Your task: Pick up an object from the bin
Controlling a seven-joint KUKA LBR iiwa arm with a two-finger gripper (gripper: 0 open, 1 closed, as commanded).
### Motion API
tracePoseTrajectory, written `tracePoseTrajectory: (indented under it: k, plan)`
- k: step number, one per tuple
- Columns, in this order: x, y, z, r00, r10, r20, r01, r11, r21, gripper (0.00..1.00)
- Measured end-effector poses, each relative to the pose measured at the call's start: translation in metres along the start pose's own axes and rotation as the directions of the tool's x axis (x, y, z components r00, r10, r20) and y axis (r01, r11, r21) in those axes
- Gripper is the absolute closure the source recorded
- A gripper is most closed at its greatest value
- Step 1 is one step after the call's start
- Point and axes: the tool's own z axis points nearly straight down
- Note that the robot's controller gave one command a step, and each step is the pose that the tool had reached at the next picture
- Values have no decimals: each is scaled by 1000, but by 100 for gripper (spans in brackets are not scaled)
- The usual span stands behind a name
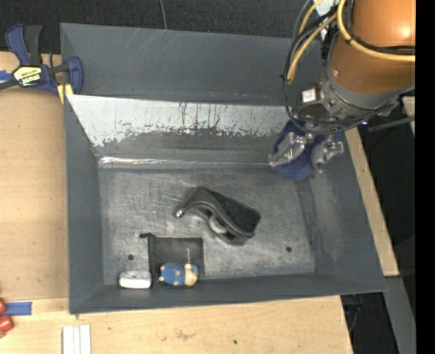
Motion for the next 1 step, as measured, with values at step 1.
tracePoseTrajectory:
  k: [1]
  plan:
    - [24, 0, -107, 997, 71, -2, -71, 997, 1, 100]
